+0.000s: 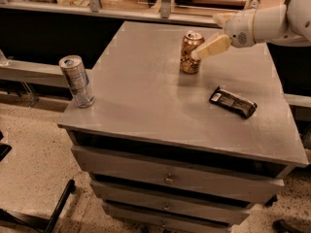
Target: Knock orange can over
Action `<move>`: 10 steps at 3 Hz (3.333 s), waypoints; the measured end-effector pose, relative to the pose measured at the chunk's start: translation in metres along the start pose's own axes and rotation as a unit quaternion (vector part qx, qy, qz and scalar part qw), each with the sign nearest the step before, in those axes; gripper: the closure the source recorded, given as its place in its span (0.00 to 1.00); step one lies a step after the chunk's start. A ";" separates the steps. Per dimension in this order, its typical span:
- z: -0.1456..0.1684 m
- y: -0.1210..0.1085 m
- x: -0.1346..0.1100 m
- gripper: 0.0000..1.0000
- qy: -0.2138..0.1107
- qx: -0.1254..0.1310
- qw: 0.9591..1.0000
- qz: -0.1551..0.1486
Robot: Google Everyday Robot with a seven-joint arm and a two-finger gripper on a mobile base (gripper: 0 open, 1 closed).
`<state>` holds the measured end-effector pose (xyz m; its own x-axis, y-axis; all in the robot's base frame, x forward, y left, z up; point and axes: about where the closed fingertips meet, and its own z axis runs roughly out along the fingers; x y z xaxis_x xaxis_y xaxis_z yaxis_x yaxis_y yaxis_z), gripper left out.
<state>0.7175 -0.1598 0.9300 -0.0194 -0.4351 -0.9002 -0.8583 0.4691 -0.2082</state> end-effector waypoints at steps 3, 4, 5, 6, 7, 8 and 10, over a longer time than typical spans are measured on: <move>0.017 0.009 0.015 0.00 -0.043 -0.019 0.998 0.041; 0.029 0.020 0.011 0.00 -0.067 -0.048 0.995 0.064; 0.033 0.022 0.010 0.16 -0.068 -0.052 0.994 0.065; 0.036 0.023 0.009 0.39 -0.069 -0.055 0.994 0.065; 0.039 0.025 0.008 0.62 -0.069 -0.057 0.994 0.065; 0.042 0.026 -0.001 0.85 -0.062 -0.065 0.994 0.057; 0.065 0.043 -0.049 1.00 0.048 -0.089 0.994 -0.038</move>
Offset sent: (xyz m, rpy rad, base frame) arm 0.0006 -0.0051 -0.0233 0.0779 0.0203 -0.0151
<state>0.7146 -0.0687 0.9403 0.0066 -0.5390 -0.8423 -0.9359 0.2934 -0.1951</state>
